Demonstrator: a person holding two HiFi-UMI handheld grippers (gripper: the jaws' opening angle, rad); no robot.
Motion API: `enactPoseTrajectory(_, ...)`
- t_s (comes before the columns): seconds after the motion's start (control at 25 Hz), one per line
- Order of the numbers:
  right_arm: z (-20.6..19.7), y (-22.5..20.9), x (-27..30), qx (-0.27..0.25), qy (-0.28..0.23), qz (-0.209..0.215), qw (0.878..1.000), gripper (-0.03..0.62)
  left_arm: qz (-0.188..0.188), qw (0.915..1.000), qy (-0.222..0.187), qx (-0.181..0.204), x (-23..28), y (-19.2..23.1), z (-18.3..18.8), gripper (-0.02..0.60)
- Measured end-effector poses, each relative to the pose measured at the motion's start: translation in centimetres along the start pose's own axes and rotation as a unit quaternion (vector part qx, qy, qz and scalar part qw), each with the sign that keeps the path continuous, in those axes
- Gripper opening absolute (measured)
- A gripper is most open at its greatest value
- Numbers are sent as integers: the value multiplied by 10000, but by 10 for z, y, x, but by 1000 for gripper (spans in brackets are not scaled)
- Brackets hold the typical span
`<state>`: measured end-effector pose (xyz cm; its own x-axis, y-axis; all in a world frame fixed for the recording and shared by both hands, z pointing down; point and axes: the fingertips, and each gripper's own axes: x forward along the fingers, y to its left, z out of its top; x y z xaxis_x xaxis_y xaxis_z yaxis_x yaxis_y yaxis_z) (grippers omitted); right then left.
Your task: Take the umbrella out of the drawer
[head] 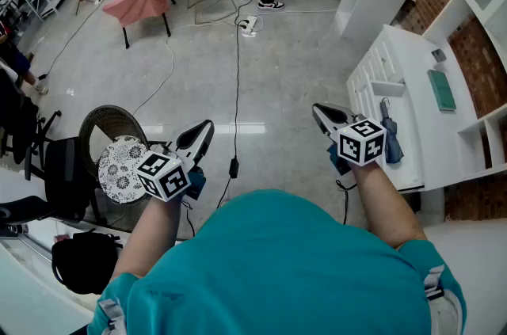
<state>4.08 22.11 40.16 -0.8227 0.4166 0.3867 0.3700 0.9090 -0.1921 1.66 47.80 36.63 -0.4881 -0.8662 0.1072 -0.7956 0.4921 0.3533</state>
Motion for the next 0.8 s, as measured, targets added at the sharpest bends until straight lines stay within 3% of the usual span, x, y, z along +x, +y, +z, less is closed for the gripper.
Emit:
enactPoseTrajectory(0.44, -1, -10, 0, 56, 35, -40, 10000, 20, -102, 9999, 88, -6, 17, -2, 0, 14)
enactPoseTrajectory(0.8, -6, -39, -8, 181, 17, -149, 9997, 20, -269, 9991, 337, 20, 60, -16, -9, 14)
